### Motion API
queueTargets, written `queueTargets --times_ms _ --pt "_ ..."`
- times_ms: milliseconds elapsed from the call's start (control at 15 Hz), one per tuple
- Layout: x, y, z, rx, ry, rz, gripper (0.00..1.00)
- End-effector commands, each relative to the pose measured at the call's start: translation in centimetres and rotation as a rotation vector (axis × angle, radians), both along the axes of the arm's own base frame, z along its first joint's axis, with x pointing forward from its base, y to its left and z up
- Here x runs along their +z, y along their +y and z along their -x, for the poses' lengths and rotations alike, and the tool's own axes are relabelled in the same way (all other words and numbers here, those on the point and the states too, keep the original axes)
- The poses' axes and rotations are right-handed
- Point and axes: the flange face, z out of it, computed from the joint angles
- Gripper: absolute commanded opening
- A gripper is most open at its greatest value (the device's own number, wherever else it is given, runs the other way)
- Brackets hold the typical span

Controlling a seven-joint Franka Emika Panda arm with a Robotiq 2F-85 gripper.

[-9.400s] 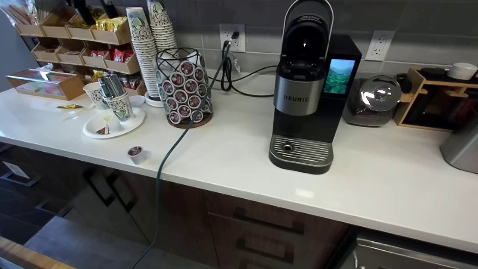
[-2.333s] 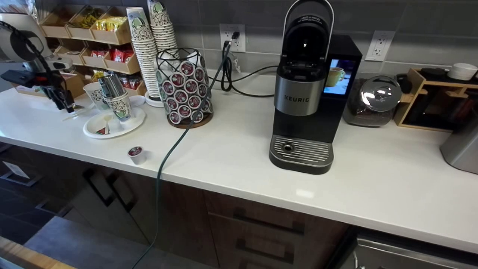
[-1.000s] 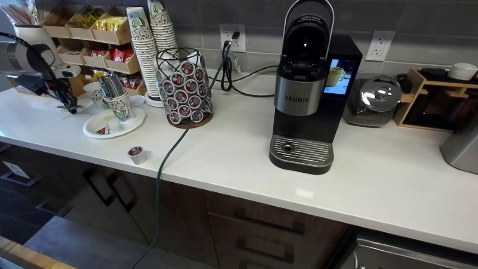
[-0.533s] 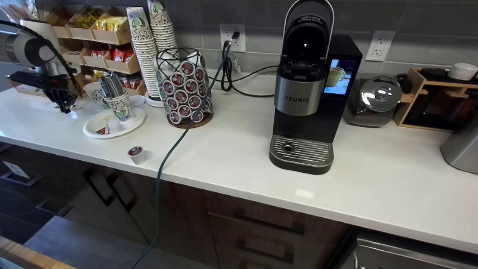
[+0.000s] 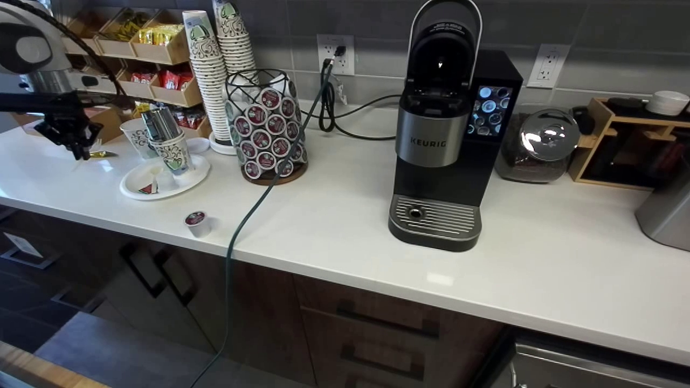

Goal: Put the white fork on the plate

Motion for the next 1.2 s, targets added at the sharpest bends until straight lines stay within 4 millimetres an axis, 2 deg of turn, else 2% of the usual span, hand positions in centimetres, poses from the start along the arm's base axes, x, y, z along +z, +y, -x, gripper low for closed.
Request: queueTargets --times_ms 0,267,600,1133 --pt "0.8 -3.7 2.8 0.087 0.035 0.158 0.03" --pt "0.4 -5.6 2.9 0.145 0.039 0.353 0.03" --pt "-0.9 -5.2 2.1 0.136 0.022 0.421 0.03" --pt "-3.1 -4.8 0.2 -0.061 -0.033 0.458 0.03"
